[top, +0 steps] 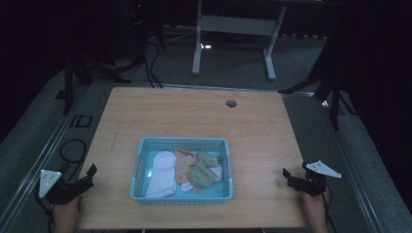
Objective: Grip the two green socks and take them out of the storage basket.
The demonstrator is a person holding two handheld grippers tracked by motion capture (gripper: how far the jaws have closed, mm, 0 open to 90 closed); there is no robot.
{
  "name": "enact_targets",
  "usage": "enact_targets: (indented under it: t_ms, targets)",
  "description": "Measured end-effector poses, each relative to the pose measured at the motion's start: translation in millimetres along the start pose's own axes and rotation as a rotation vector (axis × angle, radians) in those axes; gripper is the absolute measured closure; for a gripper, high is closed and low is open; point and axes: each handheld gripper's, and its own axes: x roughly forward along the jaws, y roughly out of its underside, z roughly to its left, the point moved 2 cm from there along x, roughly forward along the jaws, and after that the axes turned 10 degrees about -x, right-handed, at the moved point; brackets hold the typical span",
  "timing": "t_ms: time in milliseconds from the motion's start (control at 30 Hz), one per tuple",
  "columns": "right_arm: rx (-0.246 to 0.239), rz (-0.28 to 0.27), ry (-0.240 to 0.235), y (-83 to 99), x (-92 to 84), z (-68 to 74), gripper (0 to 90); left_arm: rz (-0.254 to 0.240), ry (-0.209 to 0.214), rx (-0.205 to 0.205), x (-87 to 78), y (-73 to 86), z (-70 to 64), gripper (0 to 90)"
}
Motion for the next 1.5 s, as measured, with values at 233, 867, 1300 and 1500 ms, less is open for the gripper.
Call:
enact_targets:
  t_ms: [233,867,1300,1500]
  targets:
    - [-0.051,0.004,-0.108,1.3,0.7,-7.0,11.5,-0.008,0.01,-0.018,-0.5,-0.4,1.9,2.5]
    - [-0.251,0.027,-0.459,-9.1,-10.2,-6.5,13.9,0.005,0.03,-0.026,0.0,-0.7,3.1,2.4]
    - [-0.321,0.281,-0.539,-21.9,-15.9,-0.8,13.1,0.007,0.032,-0.024,0.4,-0.8,2.8,2.4]
    - [-0.355,0.331,-0.558,-25.9,-15.7,2.8,12.6,0.008,0.032,-0.027,0.4,-0.8,2.9,2.4]
